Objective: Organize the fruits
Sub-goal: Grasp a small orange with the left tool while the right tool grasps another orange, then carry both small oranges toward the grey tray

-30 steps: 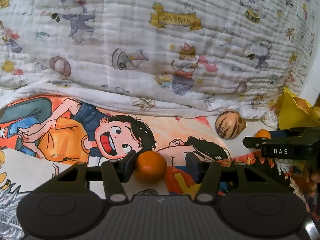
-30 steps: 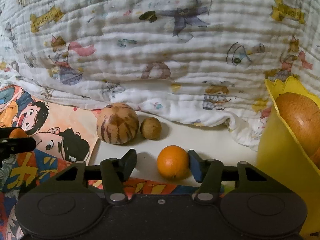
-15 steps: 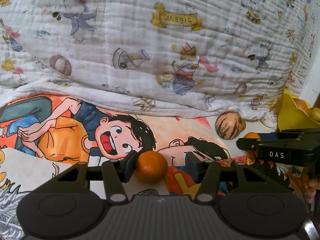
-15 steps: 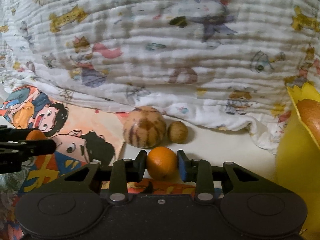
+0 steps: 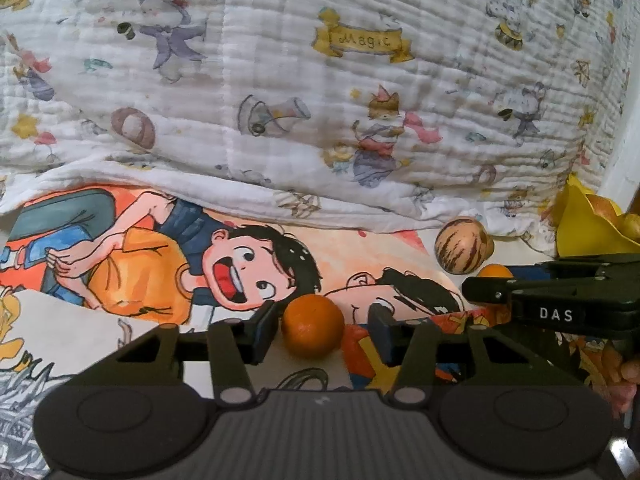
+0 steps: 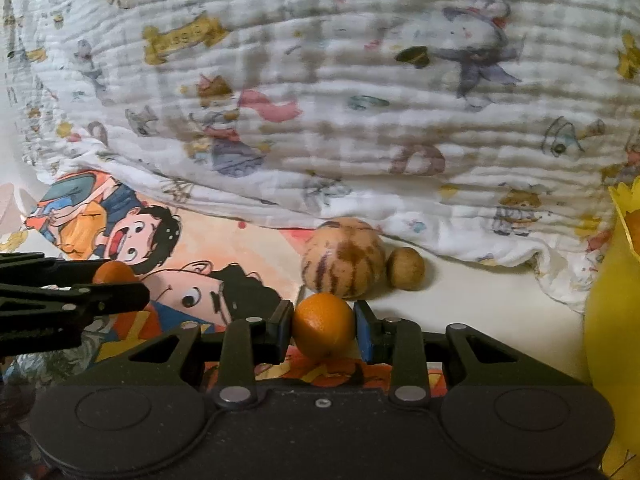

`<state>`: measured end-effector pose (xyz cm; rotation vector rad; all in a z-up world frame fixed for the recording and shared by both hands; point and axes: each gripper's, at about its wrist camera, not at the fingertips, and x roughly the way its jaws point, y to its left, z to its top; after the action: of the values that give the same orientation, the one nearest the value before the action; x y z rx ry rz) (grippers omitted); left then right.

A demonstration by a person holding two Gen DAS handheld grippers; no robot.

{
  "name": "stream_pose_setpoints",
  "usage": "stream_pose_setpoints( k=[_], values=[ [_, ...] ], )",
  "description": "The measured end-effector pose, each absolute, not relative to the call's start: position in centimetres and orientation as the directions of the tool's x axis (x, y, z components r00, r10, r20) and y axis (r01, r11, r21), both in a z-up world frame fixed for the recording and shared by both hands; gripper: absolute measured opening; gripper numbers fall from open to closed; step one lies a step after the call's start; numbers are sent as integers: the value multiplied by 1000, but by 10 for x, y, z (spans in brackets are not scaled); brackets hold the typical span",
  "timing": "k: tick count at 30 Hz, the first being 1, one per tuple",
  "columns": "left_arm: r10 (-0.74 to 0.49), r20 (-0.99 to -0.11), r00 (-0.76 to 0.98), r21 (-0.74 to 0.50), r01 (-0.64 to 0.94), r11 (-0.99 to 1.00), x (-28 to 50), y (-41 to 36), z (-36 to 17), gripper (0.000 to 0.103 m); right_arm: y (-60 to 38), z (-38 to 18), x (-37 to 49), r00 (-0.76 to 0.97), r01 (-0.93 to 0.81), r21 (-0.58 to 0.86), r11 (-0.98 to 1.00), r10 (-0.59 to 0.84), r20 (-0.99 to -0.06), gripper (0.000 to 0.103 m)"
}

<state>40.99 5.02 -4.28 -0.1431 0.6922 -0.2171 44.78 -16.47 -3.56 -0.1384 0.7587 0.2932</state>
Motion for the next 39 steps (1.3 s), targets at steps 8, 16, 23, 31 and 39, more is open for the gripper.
stream_pose_setpoints(
  k=[8, 16, 23, 31, 39],
  values=[
    [-252, -617, 745, -244, 123, 962, 408, 63, -43, 36, -152, -36, 440, 669, -349, -3, 937, 247, -701, 35],
    [-265, -626, 733, -274, 112, 955, 404, 66, -38, 34, -145, -34, 429, 650, -387, 27, 922, 293, -701, 35],
    [-259, -612, 747, -255, 124, 959, 386, 68, -20, 34, -138, -17, 412, 644, -425, 44, 904, 336, -687, 35],
    [-244, -586, 773, -219, 139, 966, 346, 67, 12, 34, -129, 9, 371, 628, -505, 49, 862, 406, -664, 35],
    [-233, -577, 783, -209, 134, 969, 297, 64, 28, 34, -123, 23, 324, 595, -575, 51, 817, 460, -659, 35]
  ],
)
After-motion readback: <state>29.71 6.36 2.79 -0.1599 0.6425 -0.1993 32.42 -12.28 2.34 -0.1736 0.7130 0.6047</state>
